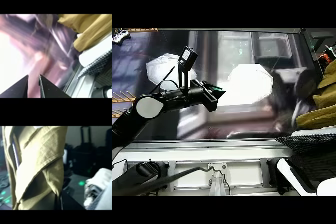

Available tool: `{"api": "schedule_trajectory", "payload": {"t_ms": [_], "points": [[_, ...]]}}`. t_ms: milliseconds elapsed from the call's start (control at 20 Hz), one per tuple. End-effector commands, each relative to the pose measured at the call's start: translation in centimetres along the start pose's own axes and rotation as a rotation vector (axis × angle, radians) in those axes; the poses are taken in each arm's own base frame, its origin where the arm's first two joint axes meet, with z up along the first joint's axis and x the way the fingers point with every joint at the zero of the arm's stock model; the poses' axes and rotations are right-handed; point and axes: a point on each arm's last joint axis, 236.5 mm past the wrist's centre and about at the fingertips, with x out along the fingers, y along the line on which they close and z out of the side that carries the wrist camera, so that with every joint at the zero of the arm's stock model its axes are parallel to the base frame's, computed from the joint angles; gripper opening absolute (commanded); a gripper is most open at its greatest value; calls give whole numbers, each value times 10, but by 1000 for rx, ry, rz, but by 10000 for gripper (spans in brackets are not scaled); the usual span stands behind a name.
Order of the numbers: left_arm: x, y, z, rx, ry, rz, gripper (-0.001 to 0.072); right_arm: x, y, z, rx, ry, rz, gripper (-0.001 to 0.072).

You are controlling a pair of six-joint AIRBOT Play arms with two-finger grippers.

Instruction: Fold the clothes and pants, and hang the long-sleeved shirts on hangers.

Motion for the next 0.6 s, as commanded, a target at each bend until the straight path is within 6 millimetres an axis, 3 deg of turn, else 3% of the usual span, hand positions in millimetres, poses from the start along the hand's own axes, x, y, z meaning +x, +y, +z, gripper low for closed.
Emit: {"api": "schedule_trajectory", "payload": {"t_ms": [0, 250, 550], "points": [[0, 1, 1, 0, -4, 2, 137, -2, 27, -10, -14, 42, 114, 28], [0, 1, 0, -1, -2, 2, 137, -1, 14, -10, -116, 40, 64, 28], [0, 1, 0, 0, -1, 2, 137, -9, -30, 11, -55, -36, -117, 28]]}}
